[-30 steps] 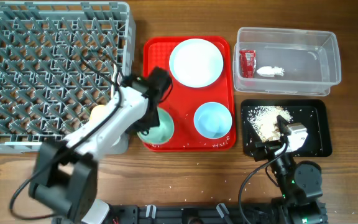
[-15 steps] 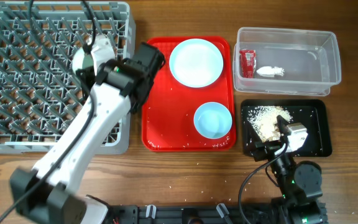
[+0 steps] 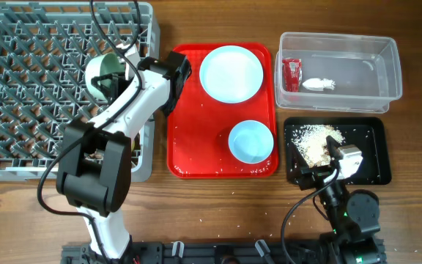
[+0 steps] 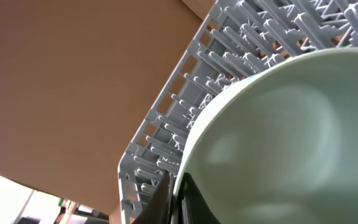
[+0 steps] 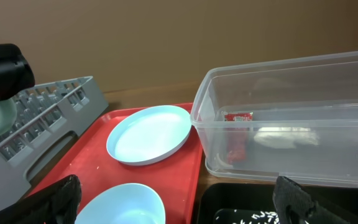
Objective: Sort waste into correct bins and load items into the dishwasher rack
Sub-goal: 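Lift the green bowl and move it over the dish rack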
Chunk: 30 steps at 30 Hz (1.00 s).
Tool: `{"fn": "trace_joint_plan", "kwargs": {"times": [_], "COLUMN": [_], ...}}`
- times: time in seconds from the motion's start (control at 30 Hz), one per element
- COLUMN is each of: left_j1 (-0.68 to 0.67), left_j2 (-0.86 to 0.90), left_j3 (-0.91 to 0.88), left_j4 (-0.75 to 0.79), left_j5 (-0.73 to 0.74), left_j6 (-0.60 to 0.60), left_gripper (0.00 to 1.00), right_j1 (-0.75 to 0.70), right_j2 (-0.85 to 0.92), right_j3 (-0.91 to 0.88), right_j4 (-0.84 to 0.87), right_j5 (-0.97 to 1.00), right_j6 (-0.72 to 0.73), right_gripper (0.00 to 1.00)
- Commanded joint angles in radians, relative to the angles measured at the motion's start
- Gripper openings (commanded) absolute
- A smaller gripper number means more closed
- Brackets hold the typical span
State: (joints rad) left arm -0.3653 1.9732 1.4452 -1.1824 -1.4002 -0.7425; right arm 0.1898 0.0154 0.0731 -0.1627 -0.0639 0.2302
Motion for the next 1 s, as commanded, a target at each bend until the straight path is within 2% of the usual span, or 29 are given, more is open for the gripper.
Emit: {"fn": "trace_joint_plan", "kwargs": {"times": [0.0, 0.2, 0.33, 0.4, 0.47, 0.53, 0.7, 0.77, 0.87, 0.93, 0.97], "left_j1": [0.011, 0.022, -0.003, -0.035, -0.064, -0.071, -0.071, -0.071, -0.072, -0.081, -0.090], "left_j2": [0.015, 0.015, 0.015, 0.015, 0.015, 0.014, -0.041, -0.089, -0.184, -0.241, -0.262], "left_j3": [0.007, 0.007, 0.007, 0.007, 0.007, 0.007, 0.048, 0.088, 0.153, 0.178, 0.179], "left_j4": [-0.011, -0.025, 0.003, 0.021, 0.019, 0.016, -0.035, -0.051, -0.056, -0.055, -0.040], "left_j5": [-0.019, -0.003, 0.166, 0.235, 0.243, 0.274, 0.368, 0.414, 0.547, 0.673, 0.750], "left_j6": [0.005, 0.005, 0.005, 0.005, 0.005, 0.005, 0.002, 0.002, 0.006, 0.006, 0.006], "left_gripper": [0.04, 0.04, 0.04, 0.09, 0.21, 0.45, 0.58, 0.70, 0.98, 1.00, 0.97], "right_j1": [-0.006, -0.006, -0.006, -0.006, -0.006, -0.006, -0.006, -0.006, -0.006, -0.006, -0.006], "right_j2": [-0.008, -0.008, -0.008, -0.008, -0.008, -0.008, -0.008, -0.008, -0.008, -0.008, -0.008], "right_j3": [-0.002, -0.002, -0.002, -0.002, -0.002, -0.002, -0.002, -0.002, -0.002, -0.002, -0.002], "right_j4": [0.005, 0.005, 0.005, 0.005, 0.005, 0.005, 0.005, 0.005, 0.005, 0.005, 0.005], "right_j5": [-0.013, -0.013, -0.013, -0.013, -0.013, -0.013, -0.013, -0.013, -0.013, -0.013, -0.013], "right_j6": [0.009, 0.009, 0.009, 0.008, 0.009, 0.009, 0.009, 0.009, 0.009, 0.009, 0.009], "right_gripper": [1.00, 1.00, 1.00, 1.00, 1.00, 1.00, 1.00, 1.00, 1.00, 1.00, 1.00]}}
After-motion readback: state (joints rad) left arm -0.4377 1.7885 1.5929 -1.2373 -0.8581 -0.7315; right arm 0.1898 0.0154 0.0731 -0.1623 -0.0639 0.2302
